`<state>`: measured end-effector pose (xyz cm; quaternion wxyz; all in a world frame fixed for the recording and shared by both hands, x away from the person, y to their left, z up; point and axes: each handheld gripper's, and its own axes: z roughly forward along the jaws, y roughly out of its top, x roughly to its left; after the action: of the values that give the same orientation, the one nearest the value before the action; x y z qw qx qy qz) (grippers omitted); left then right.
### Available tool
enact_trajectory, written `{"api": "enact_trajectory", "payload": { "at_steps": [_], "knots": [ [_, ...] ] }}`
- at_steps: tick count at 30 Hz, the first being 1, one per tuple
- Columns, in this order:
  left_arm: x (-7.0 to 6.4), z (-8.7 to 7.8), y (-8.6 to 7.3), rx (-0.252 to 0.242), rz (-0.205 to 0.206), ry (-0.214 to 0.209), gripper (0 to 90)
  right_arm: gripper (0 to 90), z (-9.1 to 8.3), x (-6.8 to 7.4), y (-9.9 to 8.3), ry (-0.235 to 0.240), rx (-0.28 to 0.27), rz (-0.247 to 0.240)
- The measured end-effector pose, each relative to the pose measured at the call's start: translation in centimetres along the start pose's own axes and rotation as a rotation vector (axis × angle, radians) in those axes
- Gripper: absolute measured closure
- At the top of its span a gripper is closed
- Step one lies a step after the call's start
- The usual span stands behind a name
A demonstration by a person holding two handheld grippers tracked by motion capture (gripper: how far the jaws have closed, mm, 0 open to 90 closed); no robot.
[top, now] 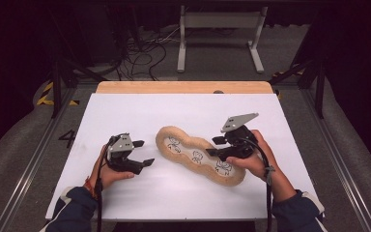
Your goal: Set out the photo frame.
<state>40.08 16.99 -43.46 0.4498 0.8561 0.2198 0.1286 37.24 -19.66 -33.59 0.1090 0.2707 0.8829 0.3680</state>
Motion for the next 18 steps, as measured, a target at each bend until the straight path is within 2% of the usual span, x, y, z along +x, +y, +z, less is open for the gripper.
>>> {"api": "enact_trajectory", "payload": {
  "at_steps": [1, 3, 6, 7, 8, 11, 14, 16, 17, 18],
  "knots": [
    [0.3, 0.6, 0.4, -0.002, -0.006, -0.014, 22.1, 51.2, -0.3, -0.1, -0.5, -0.008, -0.008, 0.008],
    [0.7, 1.3, 0.8, -0.006, -0.006, 0.009, 19.9, 48.8, -0.7, 0.1, -1.6, -0.038, -0.015, 0.014],
    [1.1, 2.1, 1.2, -0.017, -0.05, -0.004, 18.4, 47.0, -1.4, 0.4, -3.1, -0.068, -0.053, 0.022],
    [1.3, 2.2, 1.3, -0.019, -0.046, -0.003, 18.3, 46.2, -1.6, 0.6, -3.5, -0.081, -0.066, 0.024],
    [1.3, 2.4, 1.3, -0.024, -0.062, -0.008, 18.1, 45.6, -1.8, 0.7, -4.2, -0.088, -0.083, 0.035],
    [1.6, 2.9, 1.5, -0.025, -0.063, -0.008, 17.4, 43.0, -2.2, 0.9, -5.7, -0.116, -0.112, 0.06],
    [1.6, 3.6, 1.5, -0.018, -0.062, -0.003, 18.2, 40.8, -2.6, 1.1, -8.0, -0.137, -0.144, 0.108],
    [1.6, 3.8, 1.5, -0.014, -0.066, -0.009, 19.5, 40.7, -2.6, 1.2, -8.5, -0.134, -0.144, 0.12],
    [1.6, 4.0, 1.5, -0.008, -0.049, -0.002, 19.5, 41.0, -2.6, 1.4, -9.1, -0.143, -0.145, 0.123],
    [1.5, 4.1, 1.5, -0.01, -0.049, 0.0, 20.4, 41.5, -2.6, 1.5, -9.7, -0.141, -0.148, 0.136]
  ]
}}
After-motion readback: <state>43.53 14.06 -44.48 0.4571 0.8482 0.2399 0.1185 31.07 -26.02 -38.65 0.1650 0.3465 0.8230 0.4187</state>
